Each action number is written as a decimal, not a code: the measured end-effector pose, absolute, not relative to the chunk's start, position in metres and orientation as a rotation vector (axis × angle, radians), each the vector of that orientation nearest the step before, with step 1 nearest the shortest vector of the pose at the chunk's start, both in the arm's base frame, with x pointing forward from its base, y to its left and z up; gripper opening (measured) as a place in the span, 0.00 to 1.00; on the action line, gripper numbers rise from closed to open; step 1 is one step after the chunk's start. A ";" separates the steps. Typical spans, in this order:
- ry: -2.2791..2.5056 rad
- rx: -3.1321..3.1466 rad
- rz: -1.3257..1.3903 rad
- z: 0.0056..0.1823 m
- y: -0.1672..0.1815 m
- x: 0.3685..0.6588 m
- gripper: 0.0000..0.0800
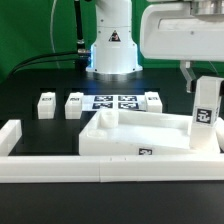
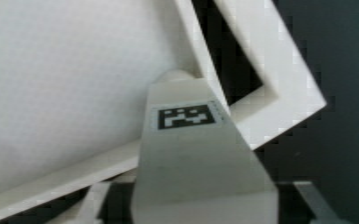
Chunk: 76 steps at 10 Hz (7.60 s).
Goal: Assemble desk
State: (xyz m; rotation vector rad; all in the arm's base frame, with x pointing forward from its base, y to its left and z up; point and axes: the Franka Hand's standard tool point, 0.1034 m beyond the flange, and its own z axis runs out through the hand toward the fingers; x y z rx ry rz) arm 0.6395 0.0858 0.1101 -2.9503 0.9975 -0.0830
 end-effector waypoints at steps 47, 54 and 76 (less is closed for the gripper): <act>0.276 -2.704 1.195 0.047 0.038 0.454 0.81; 0.317 -2.719 1.198 0.031 0.044 0.433 0.81; 0.268 -2.520 1.511 0.033 0.037 0.418 0.36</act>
Offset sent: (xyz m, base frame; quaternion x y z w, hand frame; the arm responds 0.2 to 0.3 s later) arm -0.0060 0.0137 0.0172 -0.0138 -0.0197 -0.0624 0.9978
